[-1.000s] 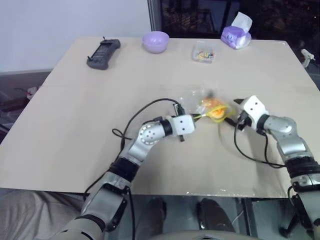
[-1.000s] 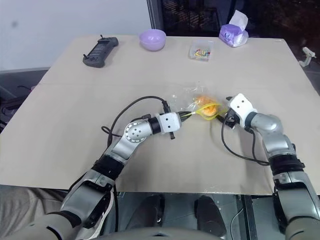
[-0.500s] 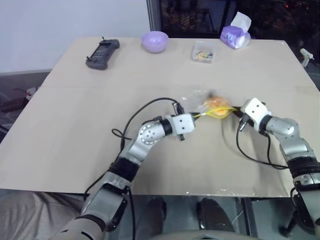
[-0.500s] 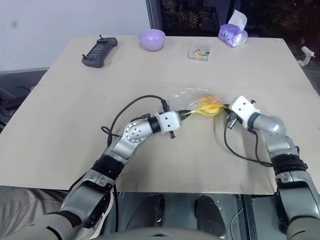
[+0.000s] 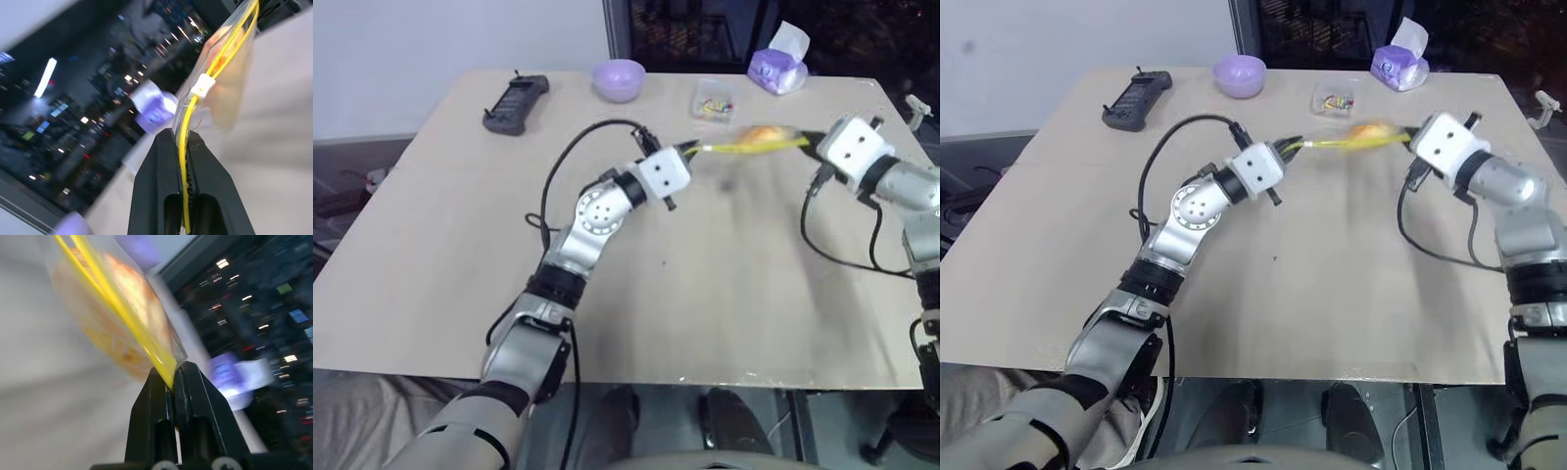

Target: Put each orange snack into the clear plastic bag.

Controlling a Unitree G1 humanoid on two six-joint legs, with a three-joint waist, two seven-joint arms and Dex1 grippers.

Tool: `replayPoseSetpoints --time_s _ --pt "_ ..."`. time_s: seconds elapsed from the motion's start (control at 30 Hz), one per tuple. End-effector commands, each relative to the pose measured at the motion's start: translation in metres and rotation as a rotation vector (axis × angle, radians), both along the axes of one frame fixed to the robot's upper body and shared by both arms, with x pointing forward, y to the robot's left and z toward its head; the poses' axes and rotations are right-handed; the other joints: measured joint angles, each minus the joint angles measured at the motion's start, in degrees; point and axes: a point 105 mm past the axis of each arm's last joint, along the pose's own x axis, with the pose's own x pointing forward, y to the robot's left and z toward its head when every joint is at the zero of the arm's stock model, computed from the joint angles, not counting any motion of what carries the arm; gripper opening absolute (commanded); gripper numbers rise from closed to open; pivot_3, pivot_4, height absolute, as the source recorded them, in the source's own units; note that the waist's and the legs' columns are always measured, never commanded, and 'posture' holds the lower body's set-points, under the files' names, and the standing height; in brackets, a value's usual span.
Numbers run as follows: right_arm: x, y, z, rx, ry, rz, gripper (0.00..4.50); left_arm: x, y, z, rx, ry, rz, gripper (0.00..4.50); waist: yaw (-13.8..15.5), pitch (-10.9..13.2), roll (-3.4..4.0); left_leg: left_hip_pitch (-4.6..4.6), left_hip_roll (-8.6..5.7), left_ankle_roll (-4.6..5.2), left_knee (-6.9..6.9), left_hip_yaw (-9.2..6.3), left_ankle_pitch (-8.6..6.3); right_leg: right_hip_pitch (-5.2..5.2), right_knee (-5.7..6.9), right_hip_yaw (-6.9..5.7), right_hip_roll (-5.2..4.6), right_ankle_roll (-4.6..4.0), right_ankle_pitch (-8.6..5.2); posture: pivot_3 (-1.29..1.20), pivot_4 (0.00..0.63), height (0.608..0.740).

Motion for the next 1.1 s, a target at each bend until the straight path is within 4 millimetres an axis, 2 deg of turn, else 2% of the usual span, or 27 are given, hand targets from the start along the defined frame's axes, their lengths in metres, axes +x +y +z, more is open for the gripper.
replayPoseSetpoints --time_s 0.03,0.1,0.13,0.2,0.3,0.4,0.47,0.5,0.63,0.9,1.1 --pt "-0.012 -0.004 -0.003 -0.067 0.044 0.001 1.31 -0.012 -0.006 -0.015 0.012 0.022 -0.060 0.00 0.0 0.0 0.00 0.00 0.00 0.00 0.00 0.00 0.00 0.00 0.01 0.00 0.00 0.00 0.00 0.00 0.150 0.740" --pt "-0.018 -0.007 -0.019 -0.113 0.124 -0.001 2.32 -0.015 -0.006 -0.024 0.021 0.046 -0.068 0.00 0.0 0.0 0.01 0.01 0.00 0.00 0.02 0.00 0.00 0.00 0.04 0.00 0.00 0.00 0.00 0.00 0.150 0.740" --pt "-0.023 -0.006 -0.025 -0.123 0.166 0.009 2.68 -0.016 -0.006 -0.027 0.024 0.055 -0.072 0.00 0.0 0.0 0.00 0.01 0.00 0.01 0.03 -0.01 0.00 0.00 0.05 0.00 0.00 0.00 0.00 0.00 0.150 0.740" --pt "-0.035 -0.003 -0.030 -0.129 0.242 0.044 2.68 -0.018 -0.007 -0.030 0.024 0.065 -0.080 0.00 0.0 0.0 0.01 0.03 0.00 0.12 0.05 -0.03 -0.07 0.00 0.09 -0.01 0.01 0.00 0.00 0.00 0.150 0.740" --pt "-0.050 0.006 -0.028 -0.115 0.315 0.103 2.68 -0.020 -0.008 -0.030 0.018 0.071 -0.086 0.00 -0.1 0.0 0.01 0.05 0.00 0.20 0.07 -0.03 -0.11 0.02 0.12 0.00 0.02 0.00 0.00 0.00 0.150 0.740" --pt "-0.065 0.035 -0.010 -0.009 0.342 0.225 2.68 -0.022 -0.010 -0.030 0.014 0.074 -0.092 0.00 -0.3 0.0 0.01 0.07 0.01 0.21 0.08 -0.01 -0.12 0.02 0.13 0.02 0.03 0.00 0.00 0.00 0.150 0.740" --pt "-0.069 0.063 0.009 0.052 0.307 0.314 2.68 -0.024 -0.012 -0.030 0.013 0.076 -0.105 0.00 -0.4 0.0 0.02 0.07 0.04 0.21 0.08 -0.05 -0.12 0.03 0.13 -0.01 0.06 0.00 0.00 0.00 0.150 0.740" --pt "-0.070 0.071 0.014 0.072 0.302 0.337 2.68 -0.025 -0.013 -0.030 0.013 0.076 -0.109 0.00 -0.3 0.0 0.02 0.09 0.06 0.21 0.08 -0.03 -0.12 0.02 0.15 0.01 0.07 0.00 0.00 0.00 0.150 0.740" --pt "-0.069 0.092 0.015 0.118 0.314 0.381 2.68 -0.028 -0.015 -0.029 0.018 0.076 -0.125 0.00 0.4 0.0 0.00 0.05 0.02 0.21 0.11 -0.15 -0.12 0.07 0.10 -0.13 0.05 0.00 0.00 0.00 0.150 0.740" --pt "-0.062 0.110 -0.004 0.069 0.296 0.404 2.68 -0.030 -0.014 -0.027 0.020 0.074 -0.129 0.00 0.4 0.0 0.00 0.01 -0.01 0.18 0.13 -0.16 -0.10 0.05 0.09 -0.14 0.01 0.00 0.00 0.00 0.150 0.740" --pt "-0.053 0.113 -0.006 0.048 0.231 0.382 2.68 -0.033 -0.015 -0.028 0.020 0.078 -0.133 0.00 0.0 0.0 0.00 0.02 -0.01 0.13 0.13 -0.16 -0.07 0.04 0.12 -0.14 0.02 0.00 0.00 0.00 0.150 0.740"
